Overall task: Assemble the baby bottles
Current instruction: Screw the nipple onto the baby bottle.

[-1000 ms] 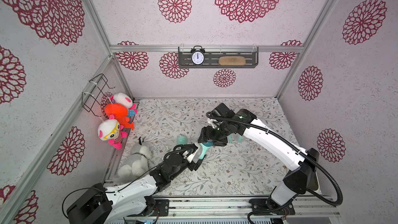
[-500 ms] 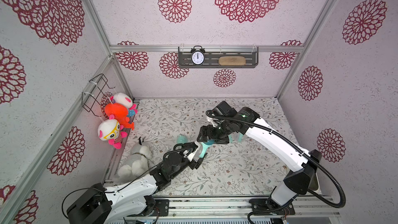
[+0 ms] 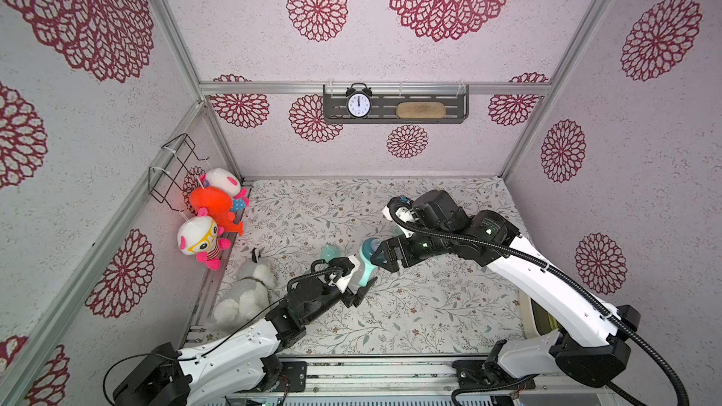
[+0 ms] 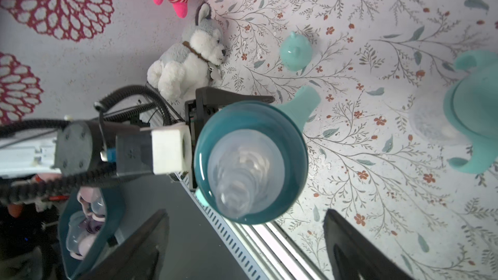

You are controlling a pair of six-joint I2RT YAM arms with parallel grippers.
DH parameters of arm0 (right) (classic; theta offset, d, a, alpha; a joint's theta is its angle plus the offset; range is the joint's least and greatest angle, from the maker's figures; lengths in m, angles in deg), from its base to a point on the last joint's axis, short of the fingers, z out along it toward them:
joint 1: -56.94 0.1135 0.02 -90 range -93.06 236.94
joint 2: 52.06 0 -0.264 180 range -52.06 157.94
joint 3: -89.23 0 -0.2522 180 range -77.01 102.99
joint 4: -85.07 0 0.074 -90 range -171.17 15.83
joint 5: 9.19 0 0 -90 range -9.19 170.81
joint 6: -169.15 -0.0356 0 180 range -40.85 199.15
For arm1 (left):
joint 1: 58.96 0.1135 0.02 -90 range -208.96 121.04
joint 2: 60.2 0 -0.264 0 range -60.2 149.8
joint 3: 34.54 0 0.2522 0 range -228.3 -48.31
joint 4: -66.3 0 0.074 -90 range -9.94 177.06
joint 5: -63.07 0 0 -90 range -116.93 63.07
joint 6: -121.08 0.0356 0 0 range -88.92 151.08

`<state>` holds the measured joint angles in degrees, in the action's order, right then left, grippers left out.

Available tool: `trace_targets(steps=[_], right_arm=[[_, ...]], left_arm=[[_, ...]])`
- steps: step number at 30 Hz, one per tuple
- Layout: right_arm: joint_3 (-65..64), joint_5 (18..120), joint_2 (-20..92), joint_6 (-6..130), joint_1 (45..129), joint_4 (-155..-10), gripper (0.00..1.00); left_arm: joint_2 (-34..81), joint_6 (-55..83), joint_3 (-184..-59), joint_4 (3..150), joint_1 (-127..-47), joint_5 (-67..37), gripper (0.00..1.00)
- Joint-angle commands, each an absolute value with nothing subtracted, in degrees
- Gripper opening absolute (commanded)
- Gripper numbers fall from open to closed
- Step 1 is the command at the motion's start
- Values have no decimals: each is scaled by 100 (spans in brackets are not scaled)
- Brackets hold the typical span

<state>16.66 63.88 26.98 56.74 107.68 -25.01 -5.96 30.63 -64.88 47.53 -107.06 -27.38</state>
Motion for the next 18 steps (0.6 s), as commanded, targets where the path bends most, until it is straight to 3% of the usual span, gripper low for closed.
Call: trace_targets(steps=[1,7,18], right_arm=[[1597,6497,2420,6771,10818,-2655,90],[1513,6278,2200,7670,10810,-2870,88],[2287,5747,2848,8350,10814,-2497,86]], left_arm=[[-902,2765,-6397,4615,-10447,-2099,0],[-1314,2413,-6403,4966,-10101,-1359,0],[-1370,2162,-6528,5422,-9966,-727,0]])
